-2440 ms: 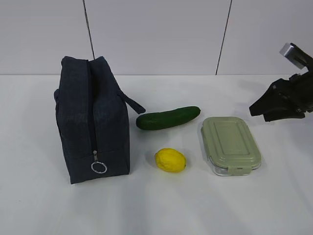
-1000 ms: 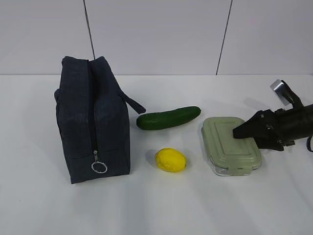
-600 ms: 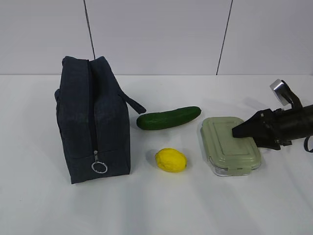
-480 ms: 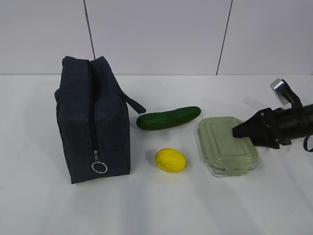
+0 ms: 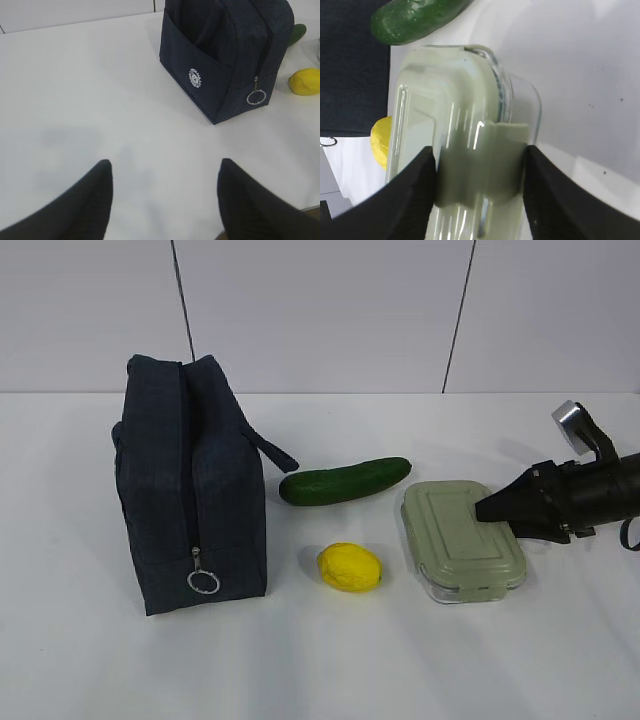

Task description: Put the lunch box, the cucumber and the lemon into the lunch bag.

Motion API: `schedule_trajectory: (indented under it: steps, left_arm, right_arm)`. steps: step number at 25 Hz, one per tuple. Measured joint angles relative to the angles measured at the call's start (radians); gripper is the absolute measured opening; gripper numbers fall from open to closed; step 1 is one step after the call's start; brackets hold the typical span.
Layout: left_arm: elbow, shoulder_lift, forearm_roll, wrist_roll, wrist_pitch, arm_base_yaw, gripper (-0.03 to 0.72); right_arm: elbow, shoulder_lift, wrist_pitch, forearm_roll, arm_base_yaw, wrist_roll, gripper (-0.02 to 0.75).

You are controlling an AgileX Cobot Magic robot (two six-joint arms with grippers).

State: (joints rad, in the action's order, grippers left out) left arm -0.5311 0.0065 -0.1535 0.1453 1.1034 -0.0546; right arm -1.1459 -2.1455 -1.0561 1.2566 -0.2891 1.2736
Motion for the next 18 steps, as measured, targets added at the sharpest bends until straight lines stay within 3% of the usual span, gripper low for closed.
schedule_trajectory:
  steps: [18]
  left_arm:
    - [0.000, 0.000, 0.000, 0.000, 0.000, 0.000, 0.465]
  right_arm:
    - [0.000, -0.002, -0.030, -0.006, 0.000, 0.005, 0.401]
